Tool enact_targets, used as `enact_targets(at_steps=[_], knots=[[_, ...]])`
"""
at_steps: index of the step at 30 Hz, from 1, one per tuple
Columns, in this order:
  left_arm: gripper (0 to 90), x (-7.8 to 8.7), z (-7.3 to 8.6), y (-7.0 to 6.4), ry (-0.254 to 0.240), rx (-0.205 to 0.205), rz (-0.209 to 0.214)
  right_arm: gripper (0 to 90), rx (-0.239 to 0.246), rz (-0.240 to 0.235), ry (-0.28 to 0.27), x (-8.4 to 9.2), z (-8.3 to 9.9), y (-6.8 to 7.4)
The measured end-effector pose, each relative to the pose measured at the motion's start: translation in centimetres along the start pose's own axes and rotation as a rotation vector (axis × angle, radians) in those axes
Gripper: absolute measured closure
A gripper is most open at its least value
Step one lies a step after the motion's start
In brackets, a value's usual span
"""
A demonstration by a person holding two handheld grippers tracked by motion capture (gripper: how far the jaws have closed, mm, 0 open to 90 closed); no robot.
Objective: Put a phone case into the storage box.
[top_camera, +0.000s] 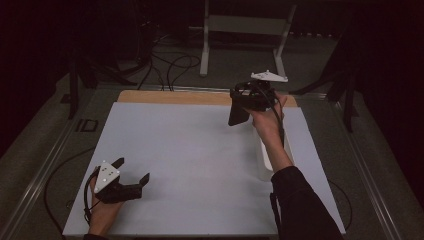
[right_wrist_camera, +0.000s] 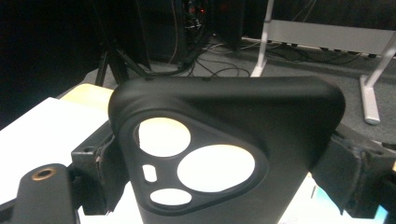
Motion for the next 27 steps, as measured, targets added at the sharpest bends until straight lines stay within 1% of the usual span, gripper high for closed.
enact_targets(at_steps=[18, 27], knots=[[0.0, 0.0, 0.0, 0.0, -0.002, 0.002, -0.001, 14.1, -0.027, 0.061, -0.006, 0.5, -0.9, -2.3], [0.0, 0.0, 0.0, 0.0, -0.002, 0.003, -0.001, 14.1, -0.050, 0.090, -0.001, 0.6, -0.8, -3.6]])
Point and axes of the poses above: each handheld gripper's, and its own axes: x roughly backward along the jaws, z roughly out of its underside, y roughly to its left, the point moved 3 cm from there along -x, roughly forward along the jaws, and after that the axes turned 4 degrees about y, right-handed, at the moved point
